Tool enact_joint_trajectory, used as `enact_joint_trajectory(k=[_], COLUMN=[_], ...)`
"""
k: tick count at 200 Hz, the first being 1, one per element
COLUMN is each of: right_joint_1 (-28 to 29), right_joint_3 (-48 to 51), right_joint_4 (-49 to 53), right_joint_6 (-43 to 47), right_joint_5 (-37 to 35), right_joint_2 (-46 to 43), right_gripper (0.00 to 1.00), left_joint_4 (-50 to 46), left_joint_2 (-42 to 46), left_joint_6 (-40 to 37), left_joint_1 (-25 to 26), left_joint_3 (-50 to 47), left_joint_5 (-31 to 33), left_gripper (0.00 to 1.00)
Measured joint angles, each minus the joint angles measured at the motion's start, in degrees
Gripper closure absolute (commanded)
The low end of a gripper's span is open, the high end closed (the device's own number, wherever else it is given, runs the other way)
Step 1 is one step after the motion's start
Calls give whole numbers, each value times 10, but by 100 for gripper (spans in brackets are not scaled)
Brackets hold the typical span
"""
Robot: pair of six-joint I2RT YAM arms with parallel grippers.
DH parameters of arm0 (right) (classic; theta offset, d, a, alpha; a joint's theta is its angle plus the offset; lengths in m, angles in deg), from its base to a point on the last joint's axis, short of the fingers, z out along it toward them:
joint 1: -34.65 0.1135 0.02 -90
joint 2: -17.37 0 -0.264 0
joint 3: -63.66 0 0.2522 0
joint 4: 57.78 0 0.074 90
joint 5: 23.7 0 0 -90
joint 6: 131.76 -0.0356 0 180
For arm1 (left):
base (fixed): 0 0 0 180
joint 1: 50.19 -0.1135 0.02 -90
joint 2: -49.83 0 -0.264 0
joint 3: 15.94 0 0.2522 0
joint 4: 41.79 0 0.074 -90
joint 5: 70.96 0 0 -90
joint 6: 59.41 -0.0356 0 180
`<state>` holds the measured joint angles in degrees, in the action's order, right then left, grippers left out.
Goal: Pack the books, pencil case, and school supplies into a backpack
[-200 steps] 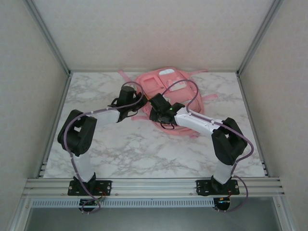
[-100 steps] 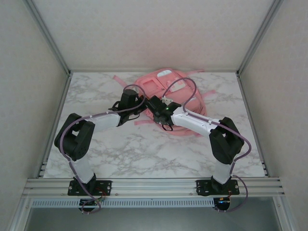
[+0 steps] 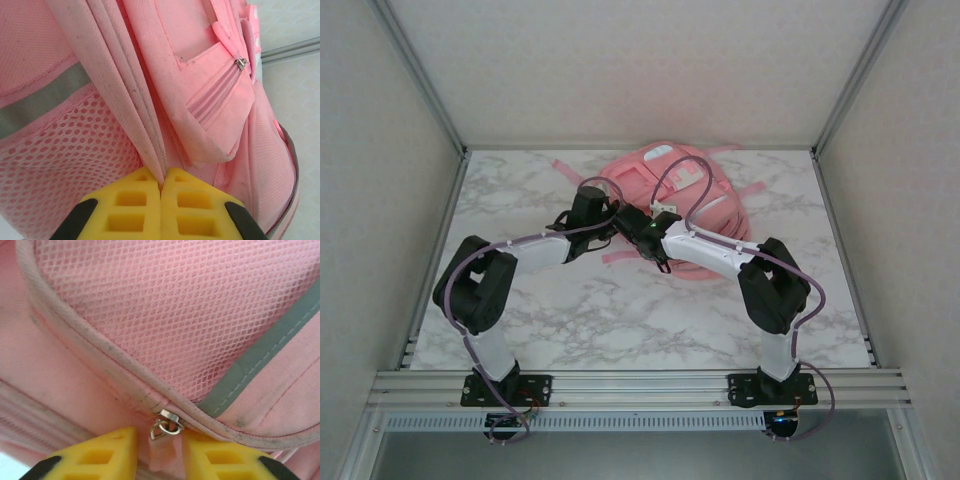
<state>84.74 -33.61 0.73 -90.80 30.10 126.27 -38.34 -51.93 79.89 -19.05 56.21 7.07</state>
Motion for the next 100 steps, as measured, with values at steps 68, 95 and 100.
enact_joint_trajectory(k=[68,95,100], right_joint_1=[-27,-40,-41], right_joint_3=[48,56,57], right_joint_4=[-96,-124,-127], right_joint_6=[131,175,183], right_joint_5=[76,122,127], right_joint_2=[-10,-21,-23], right_gripper=[100,100,100], left_joint_4=[-32,-40,-41], left_joint_2=[23,25,25], left_joint_6=[-15,-22,-24], left_joint_1=[-19,-30,-33], left_joint_3=[-8,-8,-8], left_joint_5=[-1,-1,-2], left_gripper=[100,100,100])
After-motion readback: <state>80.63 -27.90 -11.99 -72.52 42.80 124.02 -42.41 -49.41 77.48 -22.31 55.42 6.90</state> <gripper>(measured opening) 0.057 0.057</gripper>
